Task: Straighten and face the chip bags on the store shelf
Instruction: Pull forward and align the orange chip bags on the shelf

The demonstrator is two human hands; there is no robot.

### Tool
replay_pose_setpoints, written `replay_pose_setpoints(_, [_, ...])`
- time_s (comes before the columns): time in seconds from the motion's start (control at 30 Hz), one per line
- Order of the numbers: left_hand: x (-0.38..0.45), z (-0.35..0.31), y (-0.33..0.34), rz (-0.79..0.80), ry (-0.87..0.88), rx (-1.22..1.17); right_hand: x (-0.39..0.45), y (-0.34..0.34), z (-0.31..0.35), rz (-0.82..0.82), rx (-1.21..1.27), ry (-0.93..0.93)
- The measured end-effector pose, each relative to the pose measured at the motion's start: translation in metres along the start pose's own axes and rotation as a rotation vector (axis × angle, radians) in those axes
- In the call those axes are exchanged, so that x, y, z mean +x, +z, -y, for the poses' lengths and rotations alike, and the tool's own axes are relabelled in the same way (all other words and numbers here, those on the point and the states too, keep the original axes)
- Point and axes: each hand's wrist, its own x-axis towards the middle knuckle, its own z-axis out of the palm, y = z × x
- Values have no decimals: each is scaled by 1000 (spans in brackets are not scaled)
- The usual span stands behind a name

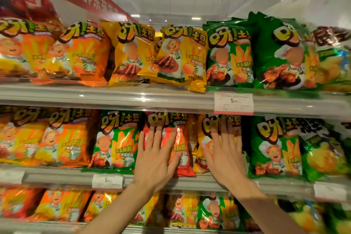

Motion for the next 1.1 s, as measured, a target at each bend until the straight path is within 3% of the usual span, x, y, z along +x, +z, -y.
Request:
replay_pose_setpoints(0.4, [1,-2,2,-1,-6,2,3,7,-4,-25,14,-33])
replay_pose_setpoints(0.63, [-13,19,-14,-143,-184,-411,-5,-15,9,-158,338,-74])
replay_pose_setpoints(0.83, [-13,27,-22,1,-288,-464,-5,-20,47,182,477,-162])
replay_pose_setpoints(1.1, [-9,21,-24,76,-325,-554,8,-13,59,366,634,-50])
